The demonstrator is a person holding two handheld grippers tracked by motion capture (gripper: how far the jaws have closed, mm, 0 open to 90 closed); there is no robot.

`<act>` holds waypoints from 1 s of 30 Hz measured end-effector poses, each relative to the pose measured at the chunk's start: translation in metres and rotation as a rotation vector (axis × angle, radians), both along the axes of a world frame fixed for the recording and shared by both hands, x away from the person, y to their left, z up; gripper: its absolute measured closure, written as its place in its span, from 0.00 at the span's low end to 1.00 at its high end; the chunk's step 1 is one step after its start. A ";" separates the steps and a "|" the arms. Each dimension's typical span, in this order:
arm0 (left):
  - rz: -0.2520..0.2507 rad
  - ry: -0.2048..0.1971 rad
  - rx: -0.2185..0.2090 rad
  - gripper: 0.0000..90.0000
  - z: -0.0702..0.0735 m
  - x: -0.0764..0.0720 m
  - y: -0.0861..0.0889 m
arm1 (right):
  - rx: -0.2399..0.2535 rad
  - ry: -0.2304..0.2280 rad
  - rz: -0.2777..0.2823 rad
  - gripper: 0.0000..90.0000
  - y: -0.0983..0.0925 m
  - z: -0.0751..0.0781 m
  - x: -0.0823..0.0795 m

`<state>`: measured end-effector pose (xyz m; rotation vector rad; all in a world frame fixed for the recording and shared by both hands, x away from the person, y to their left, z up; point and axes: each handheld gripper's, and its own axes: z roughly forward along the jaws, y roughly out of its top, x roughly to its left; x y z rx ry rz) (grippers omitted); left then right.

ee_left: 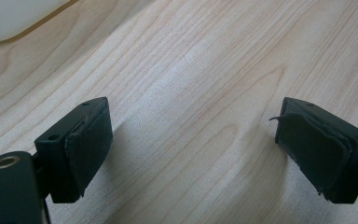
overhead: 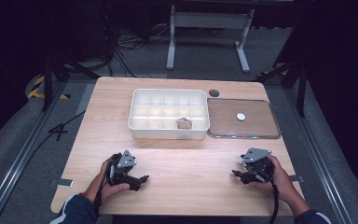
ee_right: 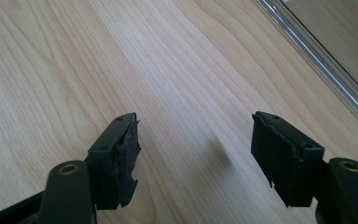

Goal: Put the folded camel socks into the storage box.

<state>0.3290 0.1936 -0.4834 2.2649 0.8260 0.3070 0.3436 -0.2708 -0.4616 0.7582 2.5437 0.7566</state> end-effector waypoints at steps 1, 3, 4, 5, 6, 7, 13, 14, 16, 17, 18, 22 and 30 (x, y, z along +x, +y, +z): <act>0.000 0.000 0.001 0.13 0.000 0.000 0.000 | 0.012 0.002 -0.006 0.36 -0.002 -0.001 -0.001; -0.001 0.001 0.000 0.12 0.000 0.000 0.000 | 0.033 0.006 -0.020 0.36 -0.010 -0.004 -0.003; -0.006 -0.007 0.011 0.12 0.001 0.001 0.000 | 0.051 0.008 -0.033 0.35 -0.013 -0.006 -0.003; -0.005 -0.005 0.011 0.12 0.001 0.001 0.000 | 0.069 0.005 -0.049 0.34 -0.017 -0.007 -0.004; -0.003 -0.005 0.010 0.12 0.000 0.001 0.000 | 0.087 0.002 -0.069 0.33 -0.021 -0.009 -0.005; -0.002 -0.005 0.009 0.12 0.000 0.001 0.000 | 0.105 -0.001 -0.078 0.32 -0.024 -0.010 -0.005; -0.006 -0.002 0.009 0.11 0.000 0.002 -0.001 | 0.254 0.014 -0.137 0.28 -0.040 -0.022 -0.009; -0.005 -0.003 0.007 0.11 0.000 0.002 -0.001 | 0.279 0.016 -0.141 0.27 -0.042 -0.025 -0.010; -0.005 -0.003 0.007 0.11 0.000 0.002 -0.001 | 0.283 0.024 -0.148 0.27 -0.043 -0.025 -0.009; -0.004 -0.004 0.008 0.11 0.000 0.002 -0.001 | 0.282 0.024 -0.149 0.26 -0.043 -0.025 -0.009; 0.001 -0.002 0.006 0.11 0.000 0.001 -0.001 | 0.281 0.022 -0.150 0.26 -0.042 -0.025 -0.009; 0.010 -0.001 0.006 0.11 0.000 0.000 -0.002 | 0.281 0.023 -0.149 0.26 -0.042 -0.025 -0.009; 0.011 -0.001 0.008 0.11 0.000 0.000 -0.001 | 0.280 0.024 -0.146 0.26 -0.042 -0.025 -0.008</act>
